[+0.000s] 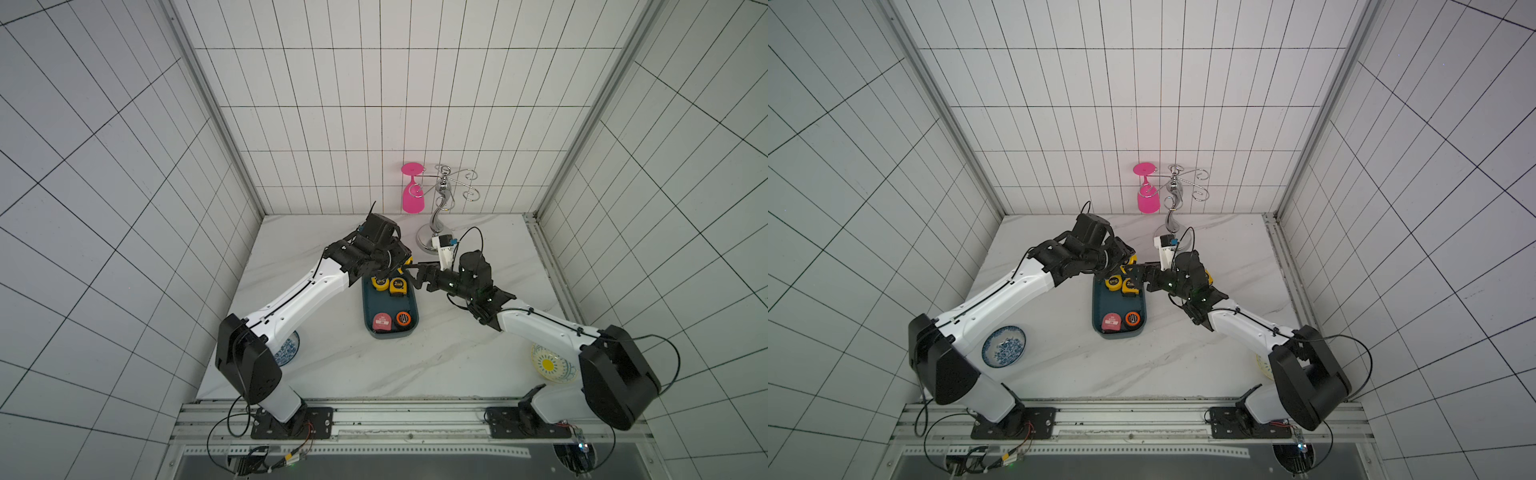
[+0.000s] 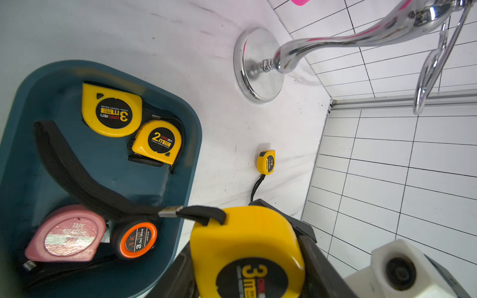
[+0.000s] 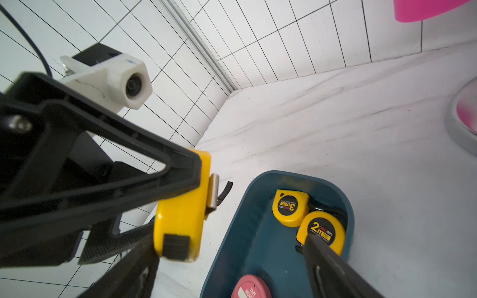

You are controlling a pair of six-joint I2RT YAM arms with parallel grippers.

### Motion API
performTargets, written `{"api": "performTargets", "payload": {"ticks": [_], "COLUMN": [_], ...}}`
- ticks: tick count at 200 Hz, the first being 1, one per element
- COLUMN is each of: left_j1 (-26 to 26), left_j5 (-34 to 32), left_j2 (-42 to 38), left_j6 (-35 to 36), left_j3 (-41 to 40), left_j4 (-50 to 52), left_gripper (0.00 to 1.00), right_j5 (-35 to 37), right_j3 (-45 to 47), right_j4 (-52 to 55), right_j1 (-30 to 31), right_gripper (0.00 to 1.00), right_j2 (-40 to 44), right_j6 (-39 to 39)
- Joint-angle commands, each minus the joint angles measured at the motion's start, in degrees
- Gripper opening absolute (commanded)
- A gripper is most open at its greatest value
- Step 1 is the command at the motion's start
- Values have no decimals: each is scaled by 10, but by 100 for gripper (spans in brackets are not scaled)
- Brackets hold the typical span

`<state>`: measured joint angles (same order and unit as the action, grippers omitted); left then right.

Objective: Take the tape measure out of the storage box
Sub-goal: Place the tape measure at the center of the board.

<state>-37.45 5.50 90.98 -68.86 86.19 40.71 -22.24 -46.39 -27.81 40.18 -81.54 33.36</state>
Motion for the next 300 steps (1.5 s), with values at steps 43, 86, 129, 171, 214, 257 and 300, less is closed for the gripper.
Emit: {"api": "performTargets", "payload": {"ticks": [43, 86, 129, 171, 214, 257, 300], "left_j1": [0, 1, 3, 23, 53, 65, 65], "left_j5": [31, 30, 31, 16, -7, -4, 2], "left_j2": [-29, -32, -30, -38, -61, -73, -72], "left_j6": [-26, -24, -19, 16, 69, 83, 86], "left_j3": [-36, -36, -37, -37, -54, -89, -104], "left_j4": [-54, -62, -64, -50, -8, -4, -6], "left_gripper": [0, 0, 5, 84, 98, 98, 98], "right_j5": [-28, -50, -48, -37, -51, -84, -105], "right_j3": [14, 12, 14, 29, 54, 37, 19], "right_j4": [-71, -92, -102, -86, -79, -45, -55], "right_j1": [3, 3, 3, -27, -113, -185, -224], "right_gripper": [59, 38, 23, 21, 21, 22, 20], "right_j2": [-17, -35, -42, -35, -19, -59, -161], "right_j6": [11, 31, 41, 57, 87, 108, 130]}}
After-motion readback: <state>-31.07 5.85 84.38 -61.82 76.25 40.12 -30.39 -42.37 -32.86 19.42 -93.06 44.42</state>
